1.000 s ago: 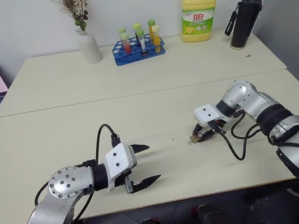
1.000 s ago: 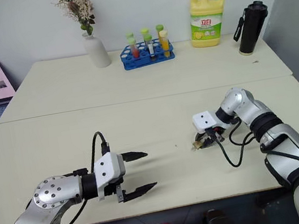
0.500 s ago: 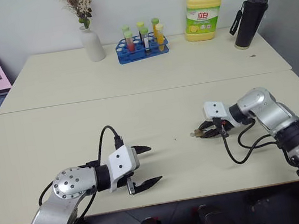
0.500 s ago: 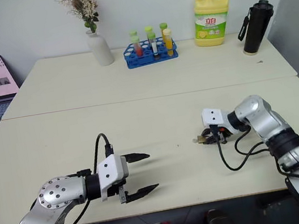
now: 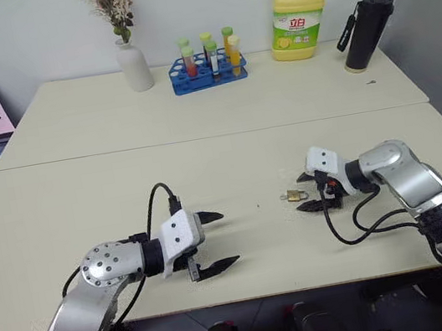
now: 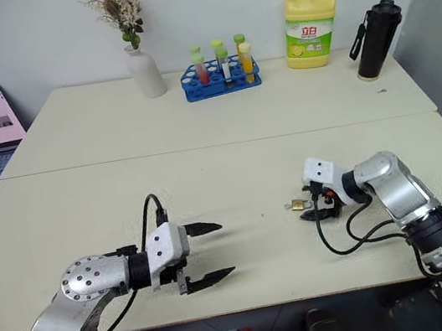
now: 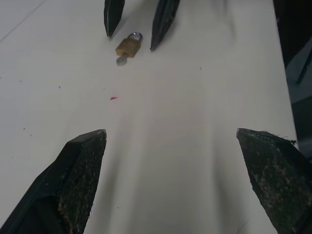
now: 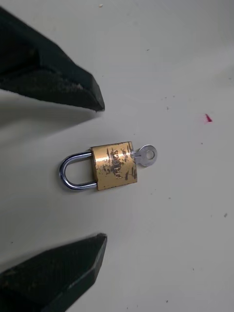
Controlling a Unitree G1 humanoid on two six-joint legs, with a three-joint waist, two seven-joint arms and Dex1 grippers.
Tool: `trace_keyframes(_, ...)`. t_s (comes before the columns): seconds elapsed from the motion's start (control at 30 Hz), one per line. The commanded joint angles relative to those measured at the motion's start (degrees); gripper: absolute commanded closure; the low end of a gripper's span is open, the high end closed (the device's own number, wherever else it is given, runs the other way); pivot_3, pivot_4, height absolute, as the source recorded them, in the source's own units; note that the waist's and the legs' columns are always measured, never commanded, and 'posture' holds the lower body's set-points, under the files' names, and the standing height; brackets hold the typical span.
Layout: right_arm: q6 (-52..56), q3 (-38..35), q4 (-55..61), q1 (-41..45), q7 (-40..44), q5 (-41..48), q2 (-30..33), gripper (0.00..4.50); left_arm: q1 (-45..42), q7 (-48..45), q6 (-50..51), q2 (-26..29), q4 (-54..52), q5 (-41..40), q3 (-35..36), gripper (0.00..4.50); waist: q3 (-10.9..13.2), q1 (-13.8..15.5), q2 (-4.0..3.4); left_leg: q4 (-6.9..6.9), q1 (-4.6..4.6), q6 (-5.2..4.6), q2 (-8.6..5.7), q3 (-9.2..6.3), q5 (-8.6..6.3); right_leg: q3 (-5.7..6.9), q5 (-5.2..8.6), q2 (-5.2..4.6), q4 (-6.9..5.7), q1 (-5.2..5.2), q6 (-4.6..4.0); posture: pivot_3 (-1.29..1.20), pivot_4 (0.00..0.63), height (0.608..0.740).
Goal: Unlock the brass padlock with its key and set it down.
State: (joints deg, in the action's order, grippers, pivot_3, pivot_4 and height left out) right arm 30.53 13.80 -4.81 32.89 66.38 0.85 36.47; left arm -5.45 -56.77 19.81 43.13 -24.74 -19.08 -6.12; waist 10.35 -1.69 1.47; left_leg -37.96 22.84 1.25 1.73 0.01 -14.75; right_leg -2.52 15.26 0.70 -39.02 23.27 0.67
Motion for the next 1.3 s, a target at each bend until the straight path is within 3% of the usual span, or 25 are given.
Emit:
trace_keyframes(0.03, 2.25, -2.25, 3.76, -0.79, -0.68, 2.75, 0.56, 0.02, -0.88, -0.03, 0.88, 0.39, -2.30, -2.11, 2.24, 0.00, 0.00, -0.01, 0.00, 0.00, -0.01, 0.00, 0.00, 0.00, 0.00, 0.00, 0.01, 0.00, 0.00, 0.00, 0.02, 0.00, 0.150, 0.740)
trace_keyframes(0.2, -1.15, -2.23, 0.22, -2.21, -4.43, 2.82, -1.58, 0.02, -2.33, -1.59, 0.88, 1.58, -1.46, -2.41, 2.53, 0.00, 0.00, -0.02, 0.00, 0.00, -0.01, 0.00, 0.00, -0.01, 0.00, 0.00, 0.03, 0.02, 0.00, 0.00, 0.06, 0.00, 0.150, 0.740)
trace_keyframes(0.6, -11.44, 0.59, -7.61, -0.53, -3.97, 1.36, -3.16, 0.02, -4.20, -2.45, 0.40, 1.25, -0.33, -1.29, 1.88, 0.00, 0.00, -0.17, 0.00, 0.01, -0.03, 0.00, 0.01, 0.05, 0.00, -0.01, 0.03, 0.13, 0.00, 0.00, 0.05, 0.00, 0.150, 0.740)
trace_keyframes(0.7, -13.10, 0.99, -8.95, -0.04, -4.07, 0.92, -3.51, 0.60, -4.32, -2.40, 0.34, 1.18, -0.30, -1.01, 1.75, 0.00, 0.00, -0.19, 0.00, 0.00, -0.05, 0.00, 0.02, 0.07, 0.00, -0.01, 0.03, 0.13, 0.00, 0.00, 0.06, 0.00, 0.150, 0.740)
trace_keyframes(0.93, -15.61, 2.45, -10.34, 0.14, -4.04, -0.80, -2.72, 3.09, -4.26, -1.99, 0.51, 0.86, -0.50, -0.92, 1.65, 0.00, 0.00, -0.14, 0.00, -0.01, -0.05, 0.00, 0.01, 0.06, 0.00, -0.01, 0.03, 0.13, -0.01, -0.01, 0.06, 0.00, 0.150, 0.740)
trace_keyframes(1.0, -15.73, 2.36, -10.35, 0.18, -4.13, -0.97, -2.59, 3.59, -4.20, -1.84, 0.64, 0.76, -0.53, -1.04, 1.73, 0.00, 0.00, -0.13, 0.00, -0.02, -0.05, 0.00, 0.01, 0.06, 0.00, -0.01, 0.02, 0.13, -0.01, -0.02, 0.06, 0.00, 0.150, 0.740)
trace_keyframes(1.3, -15.78, 1.26, -9.45, 0.19, -4.73, -0.56, -1.73, 3.58, -4.52, -1.45, 0.42, 0.47, 0.40, -1.08, 1.47, 0.00, 0.00, -0.10, 0.00, -0.02, -0.04, 0.00, -0.01, 0.06, 0.00, -0.01, 0.02, 0.13, -0.01, -0.02, 0.05, 0.00, 0.150, 0.740)
